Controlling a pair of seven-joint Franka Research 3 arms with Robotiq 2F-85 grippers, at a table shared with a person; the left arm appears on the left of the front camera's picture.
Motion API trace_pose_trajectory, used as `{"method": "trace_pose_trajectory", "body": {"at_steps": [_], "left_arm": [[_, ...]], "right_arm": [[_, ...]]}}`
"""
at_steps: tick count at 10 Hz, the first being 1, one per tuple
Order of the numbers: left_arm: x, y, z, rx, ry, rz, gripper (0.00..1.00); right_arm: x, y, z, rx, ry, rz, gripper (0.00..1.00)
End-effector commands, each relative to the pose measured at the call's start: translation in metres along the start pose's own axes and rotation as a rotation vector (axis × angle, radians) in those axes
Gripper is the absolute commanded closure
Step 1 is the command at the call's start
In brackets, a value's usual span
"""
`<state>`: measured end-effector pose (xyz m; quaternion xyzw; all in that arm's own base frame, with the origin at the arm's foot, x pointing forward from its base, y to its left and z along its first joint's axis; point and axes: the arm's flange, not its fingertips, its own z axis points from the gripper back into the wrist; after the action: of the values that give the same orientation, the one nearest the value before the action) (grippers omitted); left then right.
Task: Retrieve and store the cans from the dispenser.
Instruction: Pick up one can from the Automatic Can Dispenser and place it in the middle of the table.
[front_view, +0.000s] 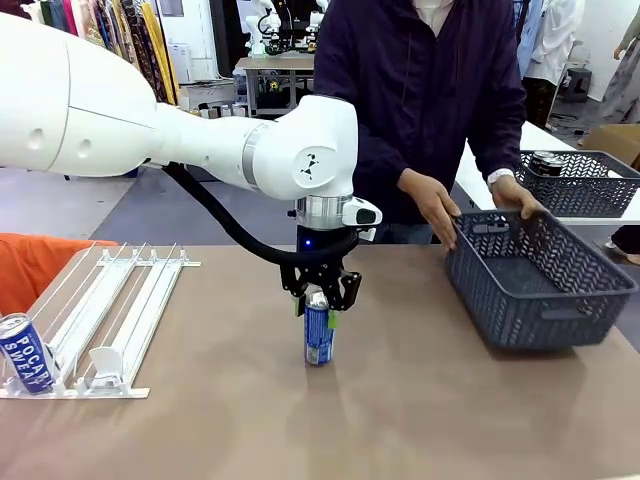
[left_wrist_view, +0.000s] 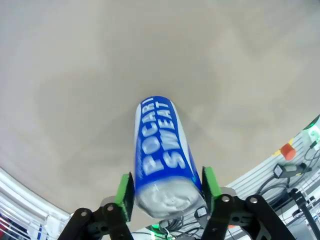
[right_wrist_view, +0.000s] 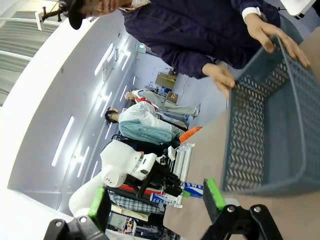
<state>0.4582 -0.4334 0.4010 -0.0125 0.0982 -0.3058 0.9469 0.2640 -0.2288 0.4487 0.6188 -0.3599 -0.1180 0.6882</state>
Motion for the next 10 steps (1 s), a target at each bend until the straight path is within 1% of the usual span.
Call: {"method": "trace_pose_trajectory", "body": {"at_steps": [1, 3, 4, 5, 7, 8, 9, 10], "left_arm": [[0.000, 0.001, 0.005, 0.029, -0.001, 0.027, 0.00], [-0.005, 0.000, 0.009, 0.042, -0.023, 0.028, 0.00], [-0.014, -0.001, 0.019, 0.035, -0.050, 0.029, 0.00], [-0.038, 0.001, 0.050, -0.014, -0.120, 0.033, 0.00], [-0.113, 0.023, 0.120, -0.084, -0.238, 0.047, 0.00], [-0.153, 0.047, 0.148, -0.140, -0.279, 0.081, 0.00], [-0.189, 0.081, 0.171, -0.225, -0.315, 0.111, 0.00], [-0.234, 0.133, 0.193, -0.365, -0.355, 0.138, 0.00]], "right_arm": [[0.004, 0.006, -0.003, 0.019, -0.022, -0.017, 0.00], [0.004, 0.006, -0.003, 0.019, -0.022, -0.017, 0.00], [0.004, 0.006, -0.003, 0.019, -0.022, -0.017, 0.00], [0.004, 0.006, -0.003, 0.019, -0.022, -0.017, 0.00], [0.004, 0.006, -0.003, 0.019, -0.022, -0.017, 0.00], [0.004, 0.006, -0.003, 0.019, -0.022, -0.017, 0.00], [0.004, 0.006, -0.003, 0.019, -0.022, -0.017, 0.00], [0.004, 0.006, -0.003, 0.019, -0.022, -0.017, 0.00]]}}
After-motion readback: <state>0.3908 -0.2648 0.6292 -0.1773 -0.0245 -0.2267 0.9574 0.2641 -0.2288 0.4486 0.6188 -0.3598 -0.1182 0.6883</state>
